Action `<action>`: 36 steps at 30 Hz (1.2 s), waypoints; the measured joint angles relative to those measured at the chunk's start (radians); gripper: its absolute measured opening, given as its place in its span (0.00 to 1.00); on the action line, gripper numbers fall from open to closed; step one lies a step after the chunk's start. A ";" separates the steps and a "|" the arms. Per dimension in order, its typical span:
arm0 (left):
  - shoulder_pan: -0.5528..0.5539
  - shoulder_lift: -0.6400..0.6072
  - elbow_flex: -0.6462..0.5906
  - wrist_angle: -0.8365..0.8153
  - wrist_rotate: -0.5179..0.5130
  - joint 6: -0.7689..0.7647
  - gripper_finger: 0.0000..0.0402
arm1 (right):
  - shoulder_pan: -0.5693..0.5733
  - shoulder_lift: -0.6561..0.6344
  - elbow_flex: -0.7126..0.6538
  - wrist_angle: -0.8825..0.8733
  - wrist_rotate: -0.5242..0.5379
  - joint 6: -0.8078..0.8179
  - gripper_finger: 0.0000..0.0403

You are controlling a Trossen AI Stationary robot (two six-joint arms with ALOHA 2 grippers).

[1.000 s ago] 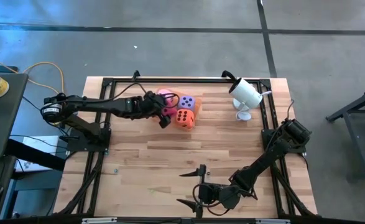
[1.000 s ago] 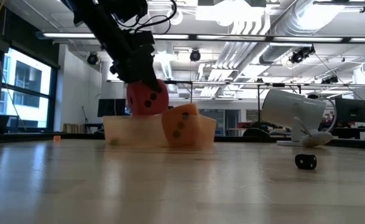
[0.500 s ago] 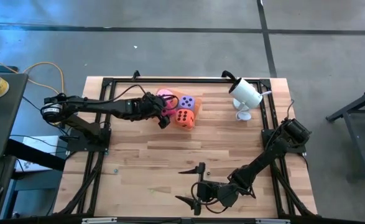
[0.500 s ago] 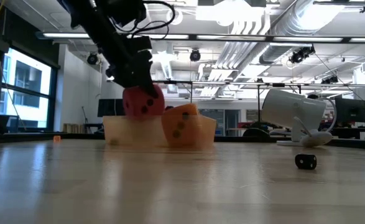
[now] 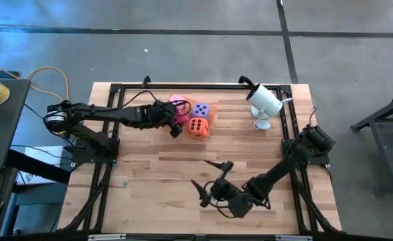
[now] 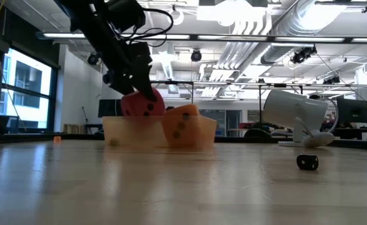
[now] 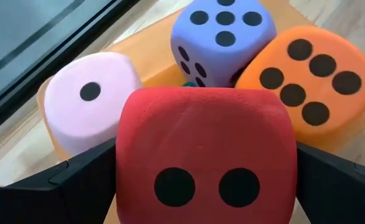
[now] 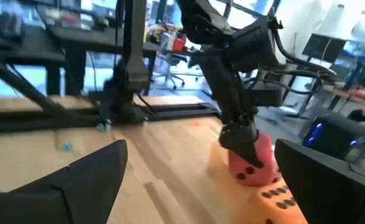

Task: Pick & Place Dice
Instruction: Put the large red die into the orange bin

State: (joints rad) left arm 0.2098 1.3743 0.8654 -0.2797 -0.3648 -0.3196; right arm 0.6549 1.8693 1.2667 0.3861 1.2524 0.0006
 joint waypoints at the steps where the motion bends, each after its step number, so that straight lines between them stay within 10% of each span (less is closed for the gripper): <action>1: -0.005 0.000 0.000 -0.001 -0.004 0.009 1.00 | -0.006 0.000 0.000 -0.006 0.000 -0.023 0.98; 9: -0.055 -0.010 0.000 -0.018 -0.009 0.081 1.00 | -0.111 -0.031 0.000 -0.121 0.042 -0.008 0.98; 19: -0.076 -0.024 0.000 -0.068 -0.005 0.157 1.00 | -0.407 -0.114 -0.004 -0.524 -0.435 0.411 0.98; 36: -0.083 -0.036 0.000 -0.051 0.003 0.192 1.00 | -0.736 -0.077 -0.153 -0.058 -0.964 0.283 0.98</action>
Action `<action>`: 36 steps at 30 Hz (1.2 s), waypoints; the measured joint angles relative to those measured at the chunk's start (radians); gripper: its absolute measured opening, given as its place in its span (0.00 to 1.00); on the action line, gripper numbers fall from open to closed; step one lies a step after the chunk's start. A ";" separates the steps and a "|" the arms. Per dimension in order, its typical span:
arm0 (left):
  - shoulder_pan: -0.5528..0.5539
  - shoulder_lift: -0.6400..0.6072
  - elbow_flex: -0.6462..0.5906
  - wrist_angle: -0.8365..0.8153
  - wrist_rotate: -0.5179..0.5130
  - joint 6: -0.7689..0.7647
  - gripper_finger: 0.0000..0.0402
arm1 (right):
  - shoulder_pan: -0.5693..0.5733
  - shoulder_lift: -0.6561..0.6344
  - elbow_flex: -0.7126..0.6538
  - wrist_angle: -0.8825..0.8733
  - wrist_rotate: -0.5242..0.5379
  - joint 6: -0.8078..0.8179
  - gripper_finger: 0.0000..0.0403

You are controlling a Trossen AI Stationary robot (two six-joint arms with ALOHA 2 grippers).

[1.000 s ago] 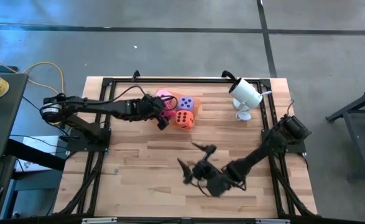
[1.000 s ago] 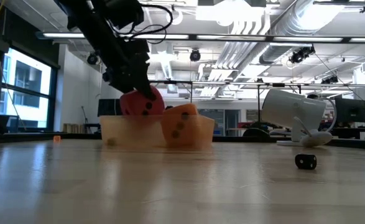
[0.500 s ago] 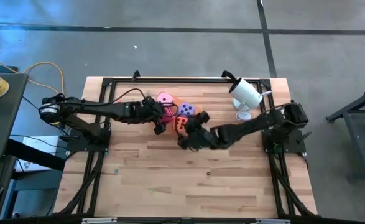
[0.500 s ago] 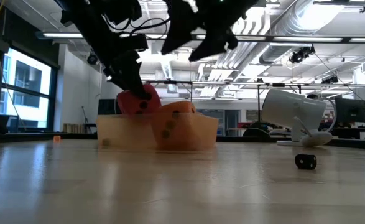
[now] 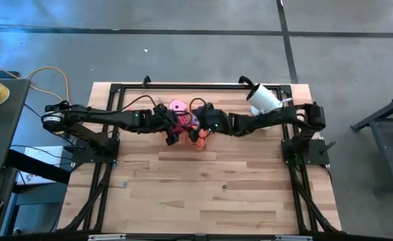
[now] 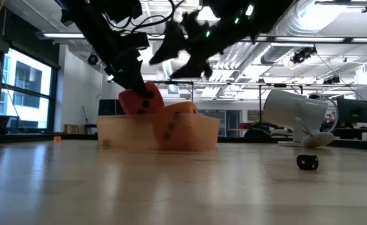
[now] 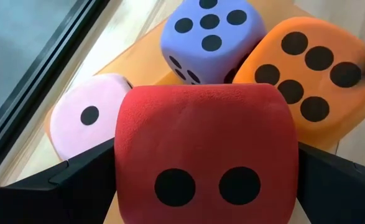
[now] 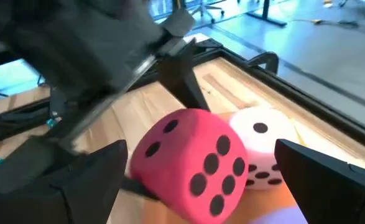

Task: Pick & Place Dice
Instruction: Put the large red die into the orange bin

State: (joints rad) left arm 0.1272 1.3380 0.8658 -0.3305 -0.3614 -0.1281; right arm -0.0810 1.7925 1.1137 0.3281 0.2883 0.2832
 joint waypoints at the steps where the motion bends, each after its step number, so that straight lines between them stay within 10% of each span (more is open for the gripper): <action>1: 0.000 0.000 0.000 0.000 0.000 -0.001 1.00 | -0.013 0.011 -0.002 0.001 -0.015 -0.001 0.98; 36: -0.058 -0.018 0.002 0.059 -0.004 0.053 1.00 | -0.103 0.016 0.001 0.111 -0.232 -0.095 0.98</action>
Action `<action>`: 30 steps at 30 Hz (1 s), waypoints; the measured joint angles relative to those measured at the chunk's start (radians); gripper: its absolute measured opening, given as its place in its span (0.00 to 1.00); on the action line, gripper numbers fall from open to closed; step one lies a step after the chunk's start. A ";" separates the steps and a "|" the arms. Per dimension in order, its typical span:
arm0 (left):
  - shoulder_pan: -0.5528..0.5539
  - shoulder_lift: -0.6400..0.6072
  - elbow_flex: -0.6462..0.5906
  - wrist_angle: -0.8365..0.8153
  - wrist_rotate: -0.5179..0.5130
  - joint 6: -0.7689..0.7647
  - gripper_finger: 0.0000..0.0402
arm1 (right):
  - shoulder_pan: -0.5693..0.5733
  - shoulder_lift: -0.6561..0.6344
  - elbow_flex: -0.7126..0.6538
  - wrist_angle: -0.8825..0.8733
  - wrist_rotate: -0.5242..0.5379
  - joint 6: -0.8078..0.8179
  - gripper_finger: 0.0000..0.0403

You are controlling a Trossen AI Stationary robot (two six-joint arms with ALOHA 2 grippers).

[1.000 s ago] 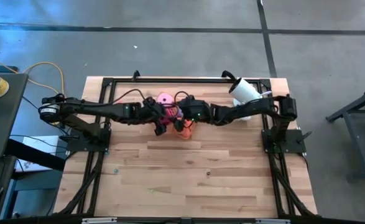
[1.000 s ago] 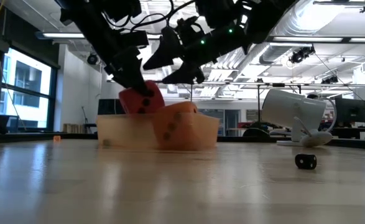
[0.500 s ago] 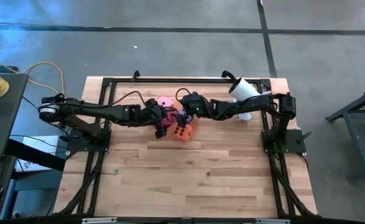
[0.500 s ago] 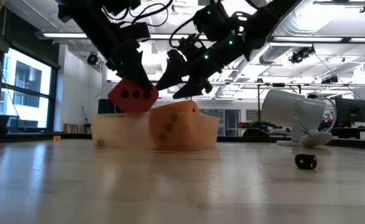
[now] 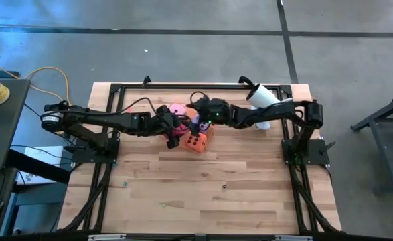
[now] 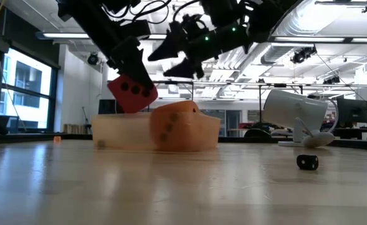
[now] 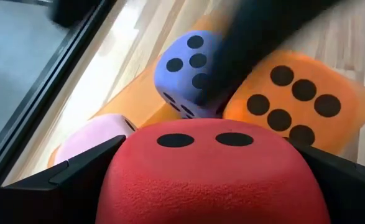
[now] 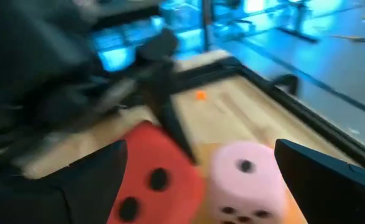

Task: Pick & Place Dice
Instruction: Put the large red die into the orange bin

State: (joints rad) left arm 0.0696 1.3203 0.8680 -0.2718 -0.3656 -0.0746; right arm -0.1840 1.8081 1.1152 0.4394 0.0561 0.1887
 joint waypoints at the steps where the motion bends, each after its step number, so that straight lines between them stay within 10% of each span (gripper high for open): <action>1: 0.000 0.000 0.000 0.001 0.000 0.000 1.00 | 0.001 0.002 -0.001 0.009 -0.027 0.000 0.98; 30: 0.004 0.014 -0.001 0.112 0.057 0.089 1.00 | 0.001 0.136 0.114 -0.065 -0.090 0.005 0.98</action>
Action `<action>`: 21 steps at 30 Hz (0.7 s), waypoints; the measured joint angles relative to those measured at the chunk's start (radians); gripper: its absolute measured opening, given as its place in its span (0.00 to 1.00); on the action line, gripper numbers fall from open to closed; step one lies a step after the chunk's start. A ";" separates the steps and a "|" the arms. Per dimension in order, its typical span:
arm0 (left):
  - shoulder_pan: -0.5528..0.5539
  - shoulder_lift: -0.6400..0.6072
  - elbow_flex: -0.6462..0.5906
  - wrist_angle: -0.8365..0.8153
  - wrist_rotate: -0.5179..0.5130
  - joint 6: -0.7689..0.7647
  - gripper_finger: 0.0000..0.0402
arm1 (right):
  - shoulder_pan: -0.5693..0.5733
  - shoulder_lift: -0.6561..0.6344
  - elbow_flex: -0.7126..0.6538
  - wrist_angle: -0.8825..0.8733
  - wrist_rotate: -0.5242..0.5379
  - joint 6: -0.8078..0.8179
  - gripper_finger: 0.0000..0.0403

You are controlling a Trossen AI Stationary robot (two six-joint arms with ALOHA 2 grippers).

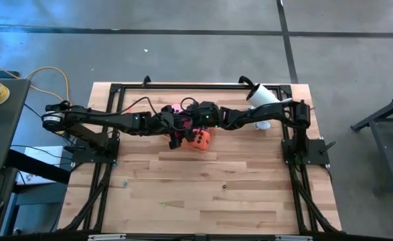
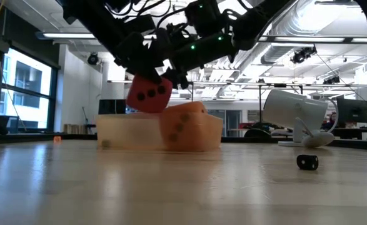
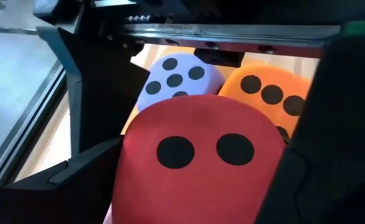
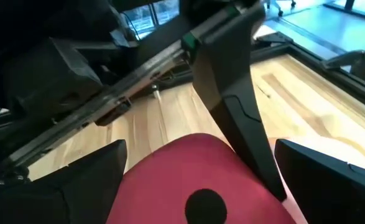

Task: Pick & Place Dice
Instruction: Put the large red die into the orange bin, then put the small orange die into the orange bin

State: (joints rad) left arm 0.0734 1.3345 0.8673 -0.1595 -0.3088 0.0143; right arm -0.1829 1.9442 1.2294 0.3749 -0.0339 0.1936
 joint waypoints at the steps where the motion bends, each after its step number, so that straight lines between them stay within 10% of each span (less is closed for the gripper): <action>1: 0.000 0.000 0.000 0.000 0.000 0.001 1.00 | 0.000 0.000 0.000 -0.015 0.009 0.000 0.98; 21: 0.000 -0.034 0.001 0.009 -0.049 0.038 1.00 | -0.042 0.014 -0.005 -0.188 0.066 0.059 0.98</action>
State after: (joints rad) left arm 0.0738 1.3007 0.8684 -0.1501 -0.3576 0.0525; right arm -0.2253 1.9579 1.2240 0.1867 0.0322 0.2524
